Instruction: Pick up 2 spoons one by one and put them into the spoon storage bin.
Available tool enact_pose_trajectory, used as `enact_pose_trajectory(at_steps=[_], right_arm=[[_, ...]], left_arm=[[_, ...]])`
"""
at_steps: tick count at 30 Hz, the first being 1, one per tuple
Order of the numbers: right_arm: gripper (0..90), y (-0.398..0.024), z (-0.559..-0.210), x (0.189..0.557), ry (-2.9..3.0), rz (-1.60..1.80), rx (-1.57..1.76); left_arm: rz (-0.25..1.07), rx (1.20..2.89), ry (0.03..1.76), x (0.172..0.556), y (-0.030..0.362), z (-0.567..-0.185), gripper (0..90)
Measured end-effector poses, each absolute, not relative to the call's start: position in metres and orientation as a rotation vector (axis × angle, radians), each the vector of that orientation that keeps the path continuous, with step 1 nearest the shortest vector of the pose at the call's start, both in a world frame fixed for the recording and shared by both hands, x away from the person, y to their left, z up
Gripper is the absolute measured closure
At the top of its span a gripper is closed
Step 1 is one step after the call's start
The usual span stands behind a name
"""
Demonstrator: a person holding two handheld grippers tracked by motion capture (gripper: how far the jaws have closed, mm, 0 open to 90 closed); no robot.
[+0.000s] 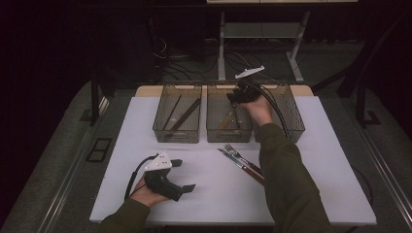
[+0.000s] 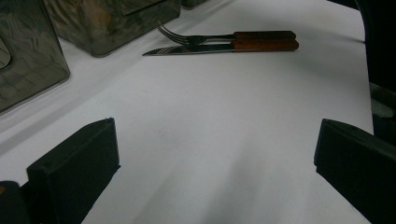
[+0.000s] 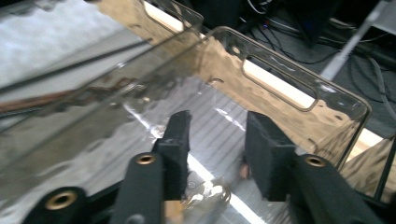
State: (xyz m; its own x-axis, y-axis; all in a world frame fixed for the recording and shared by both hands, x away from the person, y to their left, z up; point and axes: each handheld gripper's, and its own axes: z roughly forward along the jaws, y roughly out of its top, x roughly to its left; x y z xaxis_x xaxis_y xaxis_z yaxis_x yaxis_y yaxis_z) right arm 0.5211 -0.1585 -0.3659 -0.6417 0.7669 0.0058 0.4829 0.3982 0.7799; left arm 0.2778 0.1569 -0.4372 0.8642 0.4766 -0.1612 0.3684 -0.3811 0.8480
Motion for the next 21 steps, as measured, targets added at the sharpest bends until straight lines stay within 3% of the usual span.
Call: enact_pose_trajectory(at_steps=[7,21], right_arm=[[44.6,-0.175,-0.354,0.497,2.321,1.208,1.108],[40.1,-0.214,-0.353,0.436,2.301,1.284,1.099]], left_arm=[[0.138,2.019,0.612,0.278,0.157,-0.437,0.0],[0.141,2.012,0.622,0.277,0.157,-0.437,0.0]])
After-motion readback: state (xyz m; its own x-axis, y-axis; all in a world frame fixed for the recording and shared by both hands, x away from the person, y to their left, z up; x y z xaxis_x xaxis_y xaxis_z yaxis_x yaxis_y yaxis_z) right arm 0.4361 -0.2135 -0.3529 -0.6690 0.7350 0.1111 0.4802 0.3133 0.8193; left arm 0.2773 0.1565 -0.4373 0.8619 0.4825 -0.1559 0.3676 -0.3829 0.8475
